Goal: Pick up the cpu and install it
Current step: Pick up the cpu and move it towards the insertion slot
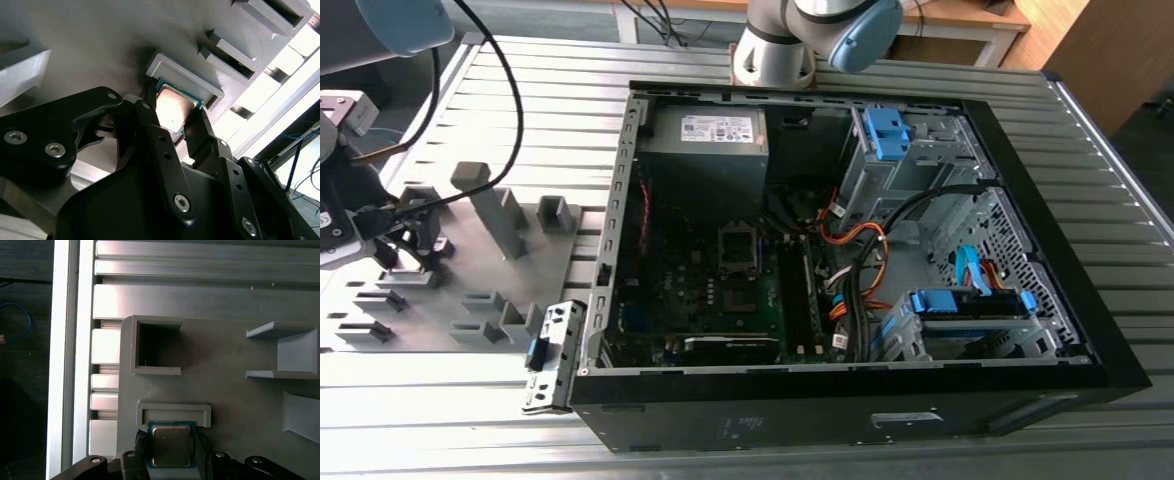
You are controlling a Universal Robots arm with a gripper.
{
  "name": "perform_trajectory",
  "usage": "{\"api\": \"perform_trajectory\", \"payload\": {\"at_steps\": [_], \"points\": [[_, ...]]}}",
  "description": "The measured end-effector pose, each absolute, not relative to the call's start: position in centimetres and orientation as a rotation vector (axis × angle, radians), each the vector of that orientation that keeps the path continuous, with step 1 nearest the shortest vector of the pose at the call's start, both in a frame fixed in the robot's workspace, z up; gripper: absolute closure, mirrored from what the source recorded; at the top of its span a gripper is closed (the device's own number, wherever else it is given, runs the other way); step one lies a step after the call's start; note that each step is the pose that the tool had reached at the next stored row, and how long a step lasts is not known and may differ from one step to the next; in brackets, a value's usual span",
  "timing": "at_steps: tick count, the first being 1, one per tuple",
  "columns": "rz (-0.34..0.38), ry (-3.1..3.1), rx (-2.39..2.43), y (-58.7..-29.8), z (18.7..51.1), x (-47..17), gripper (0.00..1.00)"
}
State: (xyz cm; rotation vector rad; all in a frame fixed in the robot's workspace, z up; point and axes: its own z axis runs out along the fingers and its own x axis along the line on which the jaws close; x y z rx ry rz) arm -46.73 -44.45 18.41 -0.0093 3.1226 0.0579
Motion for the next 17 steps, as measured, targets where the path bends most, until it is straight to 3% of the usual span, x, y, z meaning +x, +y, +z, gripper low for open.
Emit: {"api": "perform_trajectory", "payload": {"at_steps": [17], "points": [[0.058, 3.123, -0.009, -44.4, 19.6, -46.7, 0.53]]}}
